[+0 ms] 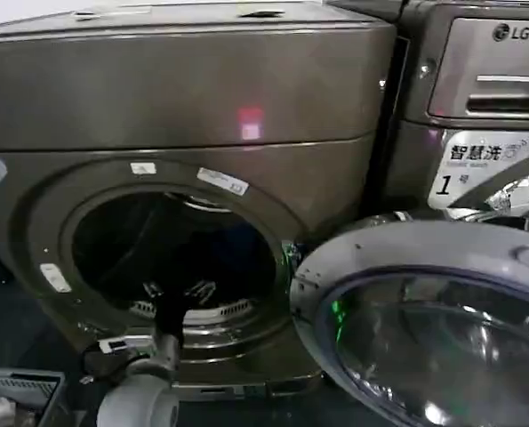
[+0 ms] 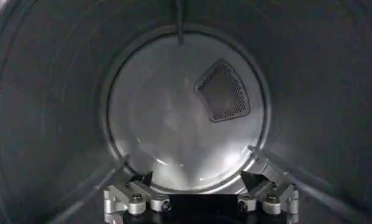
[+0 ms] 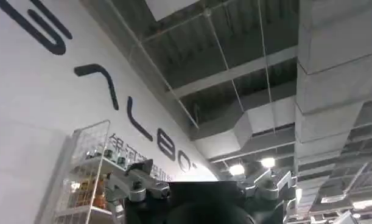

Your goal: Grasp the clothes from the dryer.

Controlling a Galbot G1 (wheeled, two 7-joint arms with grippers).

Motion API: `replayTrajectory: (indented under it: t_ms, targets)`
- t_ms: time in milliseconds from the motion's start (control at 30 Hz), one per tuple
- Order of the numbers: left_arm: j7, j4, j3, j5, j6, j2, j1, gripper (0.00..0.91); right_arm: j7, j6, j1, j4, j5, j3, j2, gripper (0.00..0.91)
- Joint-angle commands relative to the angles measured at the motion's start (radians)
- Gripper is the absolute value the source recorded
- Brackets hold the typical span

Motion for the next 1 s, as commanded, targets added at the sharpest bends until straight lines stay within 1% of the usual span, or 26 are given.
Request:
replayTrajectory:
  t_ms: [33,133,267,400,467,633,700,900,1000]
  targets:
    - [0.001,0.005,0.001,0.000,-0.001,-0.001,-0.004,0.907,0.002,-0.001,0.000,0.001,0.000,0.001,0.002,0.907]
    - [0.001,0.015,0.000,0.001,-0.006,0.000,-0.011,0.907,0.001,-0.010,-0.002,0.005,-0.001,0.005,0.004,0.907]
    - [0.000,0.052,-0.009,0.003,-0.019,-0.006,-0.045,0.907,0.009,-0.049,-0.013,0.009,-0.023,0.021,0.004,0.907]
    - [-0.001,0.137,-0.013,0.005,-0.034,-0.010,-0.128,0.907,-0.011,-0.072,-0.035,0.007,-0.041,0.050,-0.004,0.907]
    - [-0.001,0.214,-0.018,0.001,-0.038,-0.011,-0.217,0.907,-0.010,-0.090,-0.041,0.011,-0.055,0.051,-0.001,0.907]
    - [0.000,0.441,-0.020,-0.029,-0.067,0.013,-0.408,0.907,-0.007,-0.086,-0.053,0.004,-0.066,0.065,0.003,0.907]
    - [-0.001,0.556,-0.021,-0.026,-0.097,0.017,-0.488,0.907,-0.008,-0.083,-0.051,0.003,-0.065,0.065,0.001,0.907]
    - [0.002,0.857,-0.028,-0.023,-0.166,0.021,-0.642,0.907,-0.009,-0.079,-0.038,-0.001,-0.060,0.058,0.001,0.907]
    - [0.044,0.984,-0.019,-0.033,-0.193,0.029,-0.751,0.907,-0.009,-0.079,-0.033,-0.002,-0.057,0.056,-0.003,0.907]
